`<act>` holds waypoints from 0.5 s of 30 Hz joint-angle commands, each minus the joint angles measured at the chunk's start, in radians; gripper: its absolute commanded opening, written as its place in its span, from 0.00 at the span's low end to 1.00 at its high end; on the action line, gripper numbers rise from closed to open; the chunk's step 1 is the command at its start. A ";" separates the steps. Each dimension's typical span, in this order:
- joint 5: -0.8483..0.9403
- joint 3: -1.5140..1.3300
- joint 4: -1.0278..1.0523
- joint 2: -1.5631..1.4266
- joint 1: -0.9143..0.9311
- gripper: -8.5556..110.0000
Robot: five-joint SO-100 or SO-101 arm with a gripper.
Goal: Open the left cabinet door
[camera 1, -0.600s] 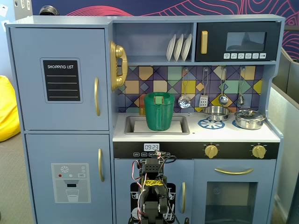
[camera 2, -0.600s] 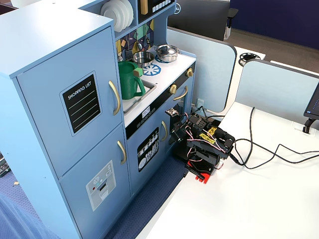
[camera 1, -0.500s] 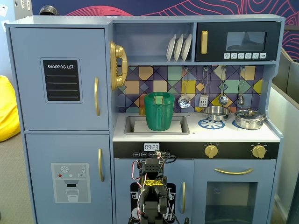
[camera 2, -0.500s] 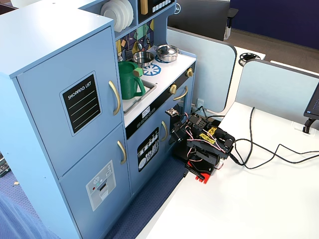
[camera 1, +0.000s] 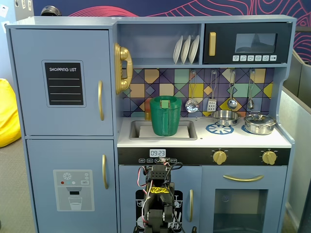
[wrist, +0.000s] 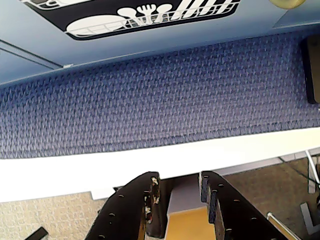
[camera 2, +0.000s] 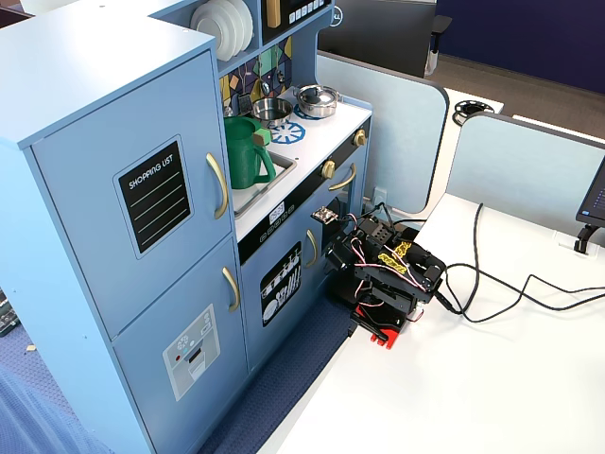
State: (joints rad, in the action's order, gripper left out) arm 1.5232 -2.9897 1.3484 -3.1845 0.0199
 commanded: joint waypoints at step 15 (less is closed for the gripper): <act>-0.038 0.509 -0.870 0.259 -0.634 0.16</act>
State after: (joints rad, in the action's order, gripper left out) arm 1.4327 -2.6799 0.5538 -2.9943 -0.5170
